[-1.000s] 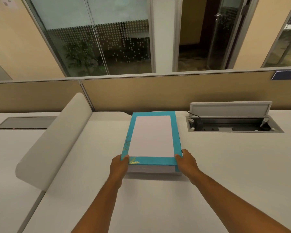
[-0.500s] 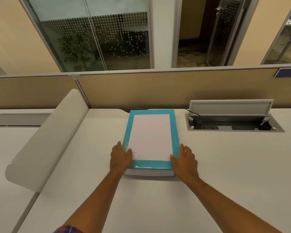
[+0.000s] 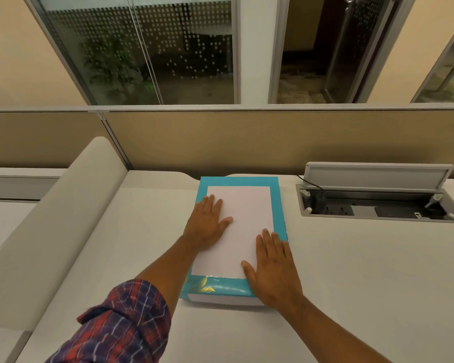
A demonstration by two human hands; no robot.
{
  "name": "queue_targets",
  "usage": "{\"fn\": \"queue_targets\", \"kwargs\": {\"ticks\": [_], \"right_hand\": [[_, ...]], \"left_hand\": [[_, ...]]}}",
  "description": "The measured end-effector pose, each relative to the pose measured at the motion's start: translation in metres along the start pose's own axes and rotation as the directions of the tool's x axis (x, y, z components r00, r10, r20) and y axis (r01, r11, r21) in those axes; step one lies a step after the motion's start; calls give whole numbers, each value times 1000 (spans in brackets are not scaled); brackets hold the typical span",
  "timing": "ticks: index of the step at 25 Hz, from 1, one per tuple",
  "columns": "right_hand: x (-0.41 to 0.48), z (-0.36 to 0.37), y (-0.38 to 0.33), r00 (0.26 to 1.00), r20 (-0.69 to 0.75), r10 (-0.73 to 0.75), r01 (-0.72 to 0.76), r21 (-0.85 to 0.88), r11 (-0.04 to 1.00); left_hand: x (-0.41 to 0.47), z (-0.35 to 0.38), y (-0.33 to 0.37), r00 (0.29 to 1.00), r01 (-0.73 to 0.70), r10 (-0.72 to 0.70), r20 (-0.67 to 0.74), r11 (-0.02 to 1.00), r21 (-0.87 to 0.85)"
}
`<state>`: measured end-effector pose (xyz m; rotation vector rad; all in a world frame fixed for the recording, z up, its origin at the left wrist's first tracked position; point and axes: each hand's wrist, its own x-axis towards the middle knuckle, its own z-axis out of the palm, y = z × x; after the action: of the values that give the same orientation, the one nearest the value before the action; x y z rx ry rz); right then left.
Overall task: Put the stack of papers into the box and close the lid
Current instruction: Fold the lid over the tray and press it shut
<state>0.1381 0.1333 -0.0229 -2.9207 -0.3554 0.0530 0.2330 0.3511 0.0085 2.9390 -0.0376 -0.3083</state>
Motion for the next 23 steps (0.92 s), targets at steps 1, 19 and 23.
{"fn": "queue_targets", "kwargs": {"ticks": [1,19,23], "right_hand": [[0,5,1,1000,-15,-1,1,-10,1000],[102,-14,27,1000,17,-2,2,19,1000],[140,-10,44,993,119,-12,16,-35,999]], "left_hand": [[1,6,-2,1000,-4,4,-27,1000,-13],[-35,30,-7,995,-14,18,-96,999,38],[-46,40,-15,993,-19,28,-111,997,78]]}}
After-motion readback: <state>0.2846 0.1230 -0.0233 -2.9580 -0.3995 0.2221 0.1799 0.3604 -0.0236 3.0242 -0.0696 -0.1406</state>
